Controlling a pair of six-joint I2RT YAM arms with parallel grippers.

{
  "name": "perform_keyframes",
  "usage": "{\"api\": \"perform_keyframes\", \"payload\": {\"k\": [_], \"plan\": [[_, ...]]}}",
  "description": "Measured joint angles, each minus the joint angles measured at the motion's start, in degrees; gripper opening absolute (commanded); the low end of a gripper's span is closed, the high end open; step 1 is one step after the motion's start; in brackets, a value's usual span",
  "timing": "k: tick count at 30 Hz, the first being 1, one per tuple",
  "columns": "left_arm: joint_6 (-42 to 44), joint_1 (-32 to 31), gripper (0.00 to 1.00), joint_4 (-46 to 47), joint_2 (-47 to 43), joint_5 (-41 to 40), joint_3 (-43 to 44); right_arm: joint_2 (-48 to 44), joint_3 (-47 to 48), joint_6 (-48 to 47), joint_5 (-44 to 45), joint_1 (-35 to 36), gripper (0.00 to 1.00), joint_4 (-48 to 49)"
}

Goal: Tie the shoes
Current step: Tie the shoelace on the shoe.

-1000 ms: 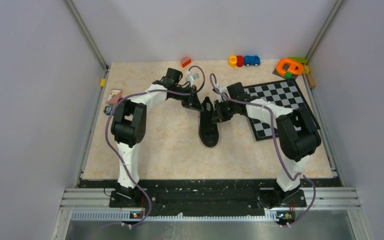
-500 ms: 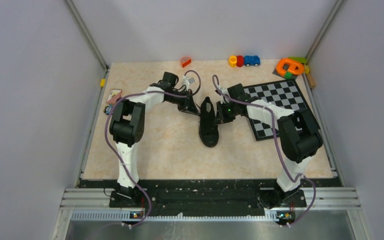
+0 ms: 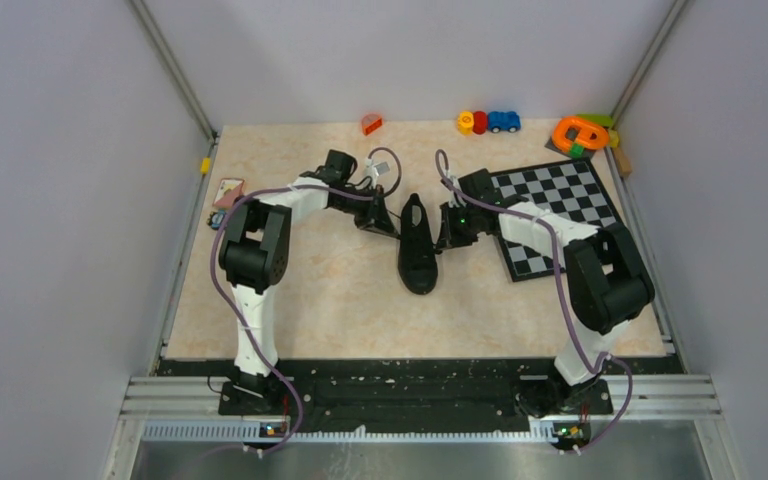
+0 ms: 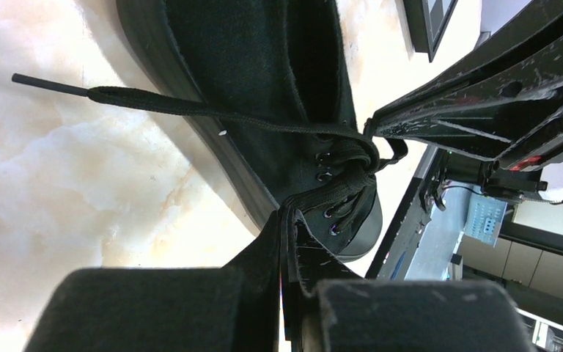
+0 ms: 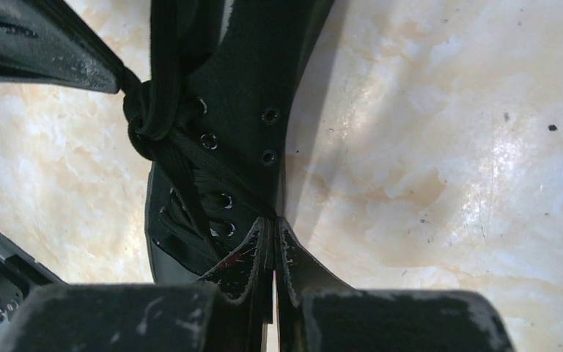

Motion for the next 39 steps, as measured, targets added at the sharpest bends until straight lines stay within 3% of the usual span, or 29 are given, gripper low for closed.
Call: {"api": "perform_keyframes", "payload": {"k": [20, 39], "plan": [[1.29, 0.33, 0.0, 1.64, -0.02, -1.22, -4.26, -0.09, -4.17, 9.22, 3.89, -2.69, 0.0, -0.76], [1.88, 1.07, 0.0, 3.87, -0.02, -2.58, -8.17, -0.07, -5.57, 12.28, 4.31, -3.93, 0.0, -0.7]]}}
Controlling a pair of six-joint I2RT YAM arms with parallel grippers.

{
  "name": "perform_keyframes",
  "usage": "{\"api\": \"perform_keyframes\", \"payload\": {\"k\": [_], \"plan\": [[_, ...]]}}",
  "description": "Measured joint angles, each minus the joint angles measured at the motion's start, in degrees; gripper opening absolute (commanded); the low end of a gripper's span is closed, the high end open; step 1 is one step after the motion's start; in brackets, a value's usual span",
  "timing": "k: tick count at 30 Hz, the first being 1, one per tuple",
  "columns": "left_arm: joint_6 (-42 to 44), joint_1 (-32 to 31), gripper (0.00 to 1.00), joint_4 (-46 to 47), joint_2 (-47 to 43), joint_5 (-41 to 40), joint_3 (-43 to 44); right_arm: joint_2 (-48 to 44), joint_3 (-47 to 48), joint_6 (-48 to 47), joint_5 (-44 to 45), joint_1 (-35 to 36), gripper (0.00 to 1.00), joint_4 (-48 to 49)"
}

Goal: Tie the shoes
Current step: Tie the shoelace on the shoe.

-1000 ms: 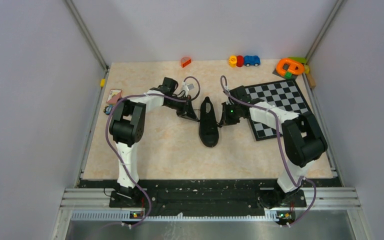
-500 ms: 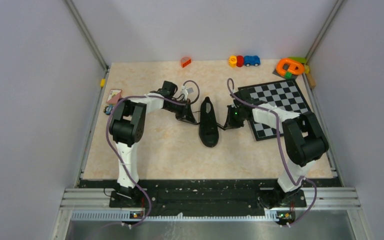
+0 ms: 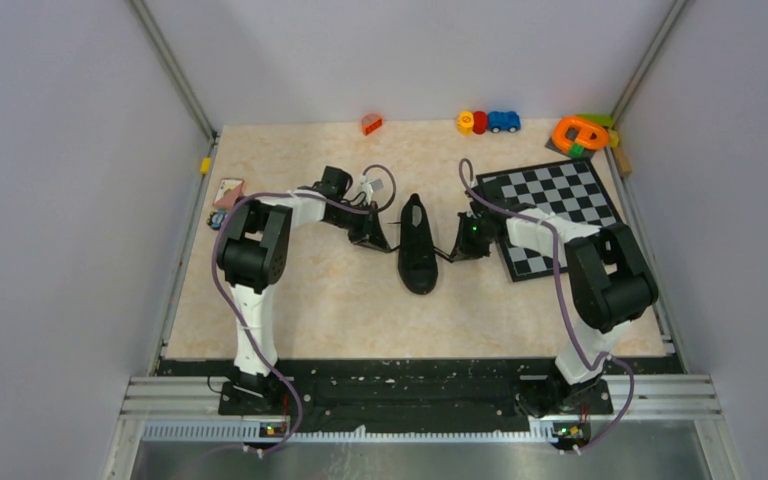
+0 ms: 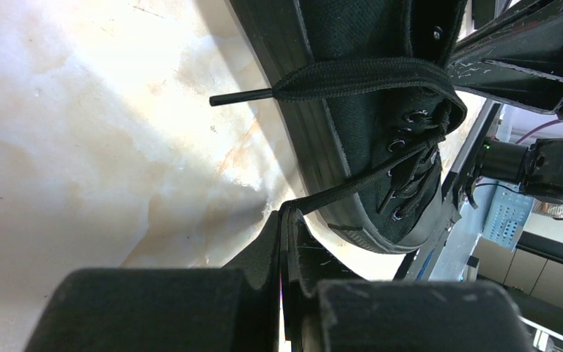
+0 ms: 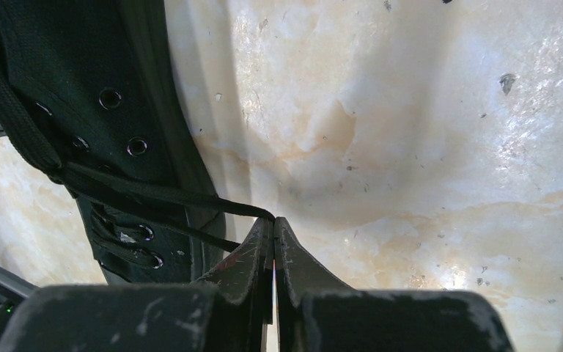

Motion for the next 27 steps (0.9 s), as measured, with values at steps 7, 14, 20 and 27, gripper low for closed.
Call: {"api": "perform_keyframes", "payload": {"k": [7, 14, 20, 27], "plan": [[-0.11, 0.02, 0.0, 2.34, -0.48, 0.07, -2.58, 0.22, -0.74, 0.55, 0.26, -0.02, 0.0, 0.44], [-0.2, 0.02, 0.0, 5.07, -1.64, -0.2, -4.76, 0.44, -2.25, 1.05, 0.39, -0.02, 0.0, 1.66], [-0.48, 0.0, 0.0, 7.85, -2.97, -0.63, -7.21, 0.44, -2.6, 1.31, 0.15, -0.24, 0.0, 2.45], [-1.7, 0.04, 0.0, 9.35, -3.37, -0.83, -8.17, 0.2, -3.43, 1.6, -0.11, -0.39, 0.0, 3.56]]}}
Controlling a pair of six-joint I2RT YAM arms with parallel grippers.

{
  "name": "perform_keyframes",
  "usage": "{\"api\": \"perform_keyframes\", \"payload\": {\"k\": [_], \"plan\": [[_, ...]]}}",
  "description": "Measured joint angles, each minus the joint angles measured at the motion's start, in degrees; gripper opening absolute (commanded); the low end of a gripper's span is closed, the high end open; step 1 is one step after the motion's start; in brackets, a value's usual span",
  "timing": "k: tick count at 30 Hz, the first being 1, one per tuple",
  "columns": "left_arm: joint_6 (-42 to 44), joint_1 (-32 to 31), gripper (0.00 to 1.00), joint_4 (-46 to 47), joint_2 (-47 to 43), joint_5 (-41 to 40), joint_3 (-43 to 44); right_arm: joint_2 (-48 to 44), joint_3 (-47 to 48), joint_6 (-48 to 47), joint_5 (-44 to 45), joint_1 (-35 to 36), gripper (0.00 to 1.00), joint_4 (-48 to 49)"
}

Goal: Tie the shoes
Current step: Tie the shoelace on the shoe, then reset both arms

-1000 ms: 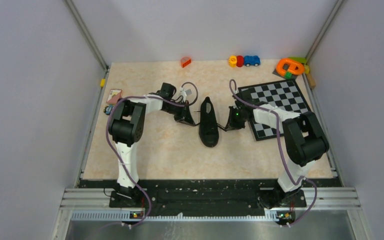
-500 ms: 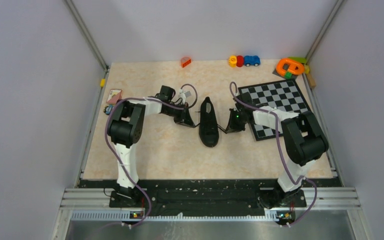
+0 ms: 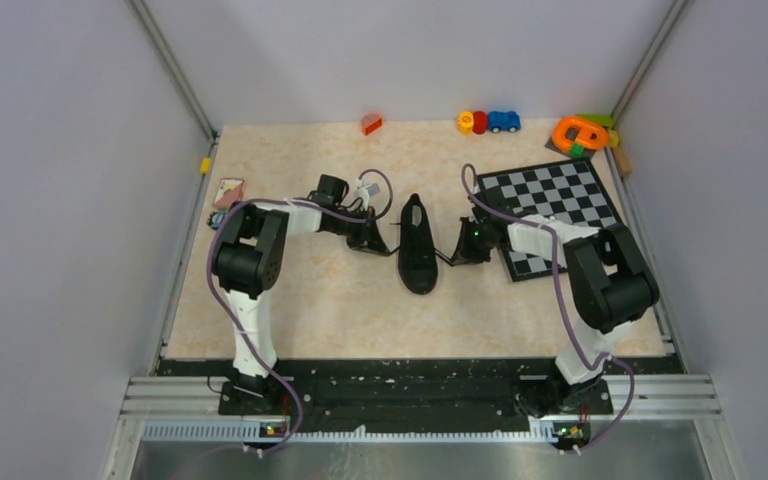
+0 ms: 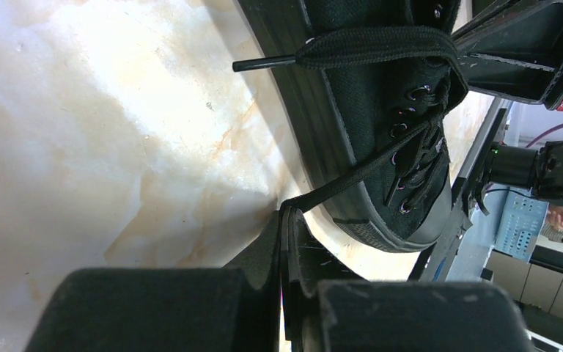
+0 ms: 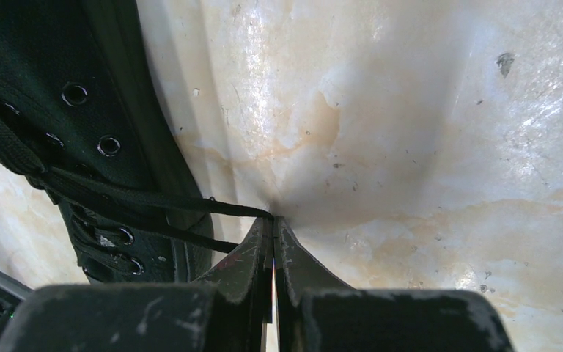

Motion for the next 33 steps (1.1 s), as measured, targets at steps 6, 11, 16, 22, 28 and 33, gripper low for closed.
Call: {"api": "perform_keyframes", "payload": {"k": [6, 11, 16, 22, 28, 33], "plan": [[-1.38, 0.04, 0.0, 1.73, -0.79, -0.72, -1.38, -1.11, -2.23, 0.57, -0.2, -0.26, 0.0, 2.47], [-1.97, 0.31, 0.0, 3.02, -2.16, -1.99, -3.15, -1.97, -3.69, 1.2, -0.26, -0.57, 0.0, 3.87], [-2.56, 0.35, 0.0, 3.43, -2.6, -2.82, -3.56, -2.05, -3.93, 1.44, -0.24, -0.63, 0.0, 4.11], [-3.04, 0.35, 0.0, 4.0, -2.86, -3.13, -3.98, -2.25, -4.22, 1.73, -0.22, -0.63, 0.02, 4.42], [-2.78, 0.33, 0.59, 4.9, -6.34, -7.58, -6.45, -2.64, -3.41, 1.55, -0.55, -0.79, 0.43, 3.41], [-2.6, 0.63, 0.83, 2.51, -14.6, -14.36, -6.54, -2.78, 5.62, 0.07, 3.02, -1.73, 0.62, -5.35]]}}
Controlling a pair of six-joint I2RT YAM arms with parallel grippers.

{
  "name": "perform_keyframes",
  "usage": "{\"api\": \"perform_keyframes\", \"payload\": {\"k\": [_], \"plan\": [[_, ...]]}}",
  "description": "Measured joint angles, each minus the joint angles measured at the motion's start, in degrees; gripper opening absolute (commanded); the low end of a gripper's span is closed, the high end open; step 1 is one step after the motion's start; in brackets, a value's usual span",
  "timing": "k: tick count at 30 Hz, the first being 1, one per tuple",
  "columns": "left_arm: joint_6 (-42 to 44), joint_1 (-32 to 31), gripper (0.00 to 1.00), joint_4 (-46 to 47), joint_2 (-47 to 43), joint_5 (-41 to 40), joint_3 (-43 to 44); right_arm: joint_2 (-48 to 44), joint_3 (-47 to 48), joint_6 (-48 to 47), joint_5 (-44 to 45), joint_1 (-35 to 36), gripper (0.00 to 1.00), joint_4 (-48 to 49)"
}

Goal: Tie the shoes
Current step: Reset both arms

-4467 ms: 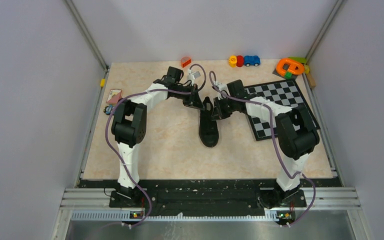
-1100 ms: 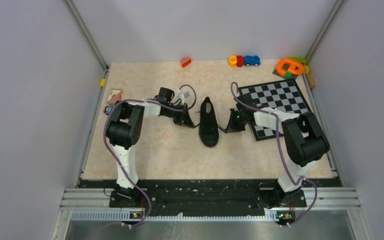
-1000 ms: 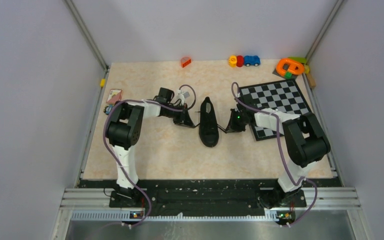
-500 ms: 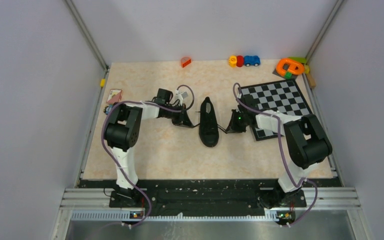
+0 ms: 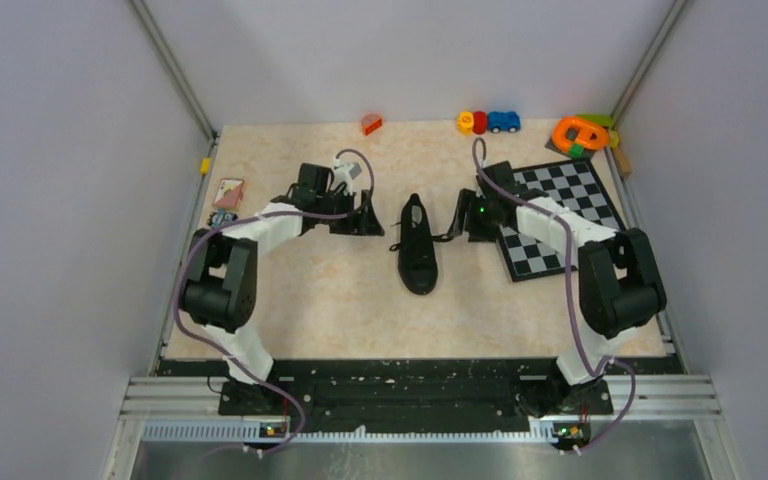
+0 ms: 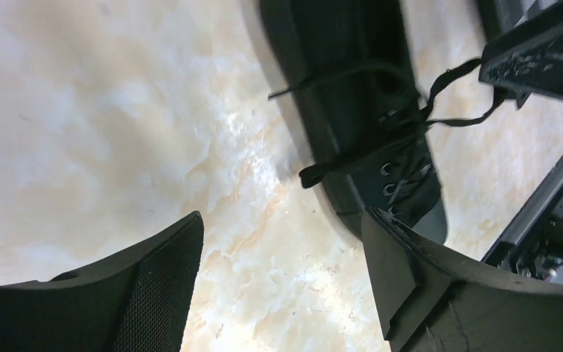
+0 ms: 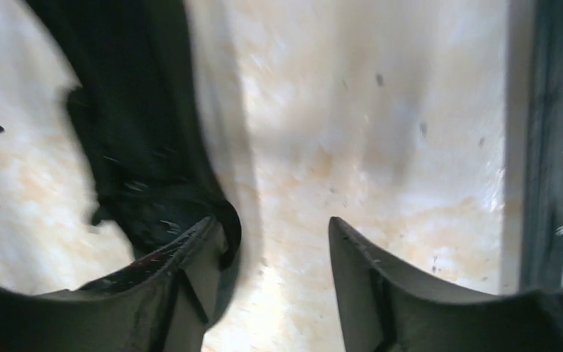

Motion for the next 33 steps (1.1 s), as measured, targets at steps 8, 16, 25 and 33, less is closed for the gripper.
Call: {"api": "perform_keyframes", "payload": {"k": [8, 16, 25, 33], "plan": [[-0.24, 2.08, 0.88, -2.12, -17.51, -9.4, 3.43, -7.21, 14.75, -2.58, 2.29, -0.96, 0.84, -0.26], [-2.62, 4.59, 0.99, 4.7, -43.69, -27.21, -16.7, -34.47, -9.46, -4.17, 10.88, -2.12, 0.87, 16.83], [-0.2, 20.04, 0.97, 12.2, -47.1, -36.98, -33.86, -47.84, -34.86, -13.33, 25.33, -6.75, 0.85, 34.53], [3.15, 26.93, 0.93, 29.75, -35.52, -37.09, -39.85, -40.72, -51.67, -24.09, 30.73, -8.02, 0.85, 57.2]]}}
